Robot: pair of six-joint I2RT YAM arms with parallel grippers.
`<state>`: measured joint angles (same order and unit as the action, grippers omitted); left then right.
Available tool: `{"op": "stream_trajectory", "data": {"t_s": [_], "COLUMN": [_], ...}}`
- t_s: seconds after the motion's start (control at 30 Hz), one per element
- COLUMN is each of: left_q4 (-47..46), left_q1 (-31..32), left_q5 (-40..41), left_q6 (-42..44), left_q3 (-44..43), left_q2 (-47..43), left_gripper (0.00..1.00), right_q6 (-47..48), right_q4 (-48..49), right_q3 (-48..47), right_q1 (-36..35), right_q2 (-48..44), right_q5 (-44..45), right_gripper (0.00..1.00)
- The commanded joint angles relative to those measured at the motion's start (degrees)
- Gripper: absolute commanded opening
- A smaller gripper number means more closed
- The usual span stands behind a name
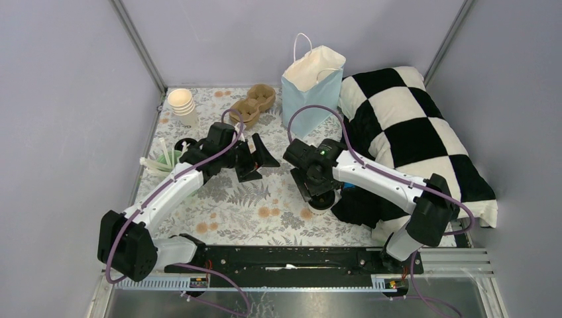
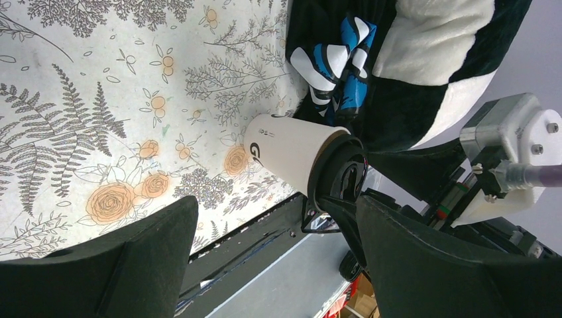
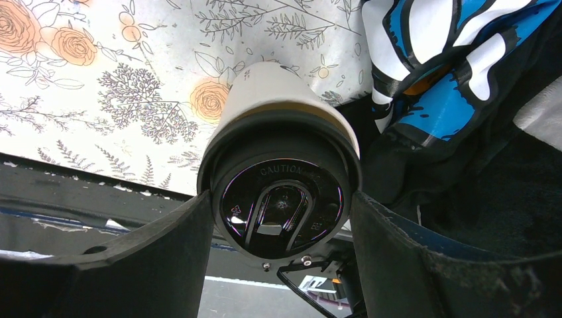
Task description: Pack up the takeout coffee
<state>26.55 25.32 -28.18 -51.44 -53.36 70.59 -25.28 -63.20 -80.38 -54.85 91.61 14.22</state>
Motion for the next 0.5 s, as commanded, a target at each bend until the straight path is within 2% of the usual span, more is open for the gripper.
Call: {"op": "stream_trajectory", "data": {"t_s": [0.0,0.47], "left_q4": [-0.36,-0.21], "left_q1": [-0.09,-0.10], "left_q5": [0.10,-0.09], "left_q6": [1.38,1.78], "left_q3": [-2.52,-2.64], "left_q2": [0.17,0.55], "left_gripper": [0.93,0.93], "right_q6": [0.42,0.84], "right_q4": [0.78,1.69], "right_q3": [0.72,1.98], "right_q1": [-0.30,-0.08], "right_q2": [0.21,0.16], "right_q5": [2.15,2.39], "right_gripper": [0.71,0.76]}}
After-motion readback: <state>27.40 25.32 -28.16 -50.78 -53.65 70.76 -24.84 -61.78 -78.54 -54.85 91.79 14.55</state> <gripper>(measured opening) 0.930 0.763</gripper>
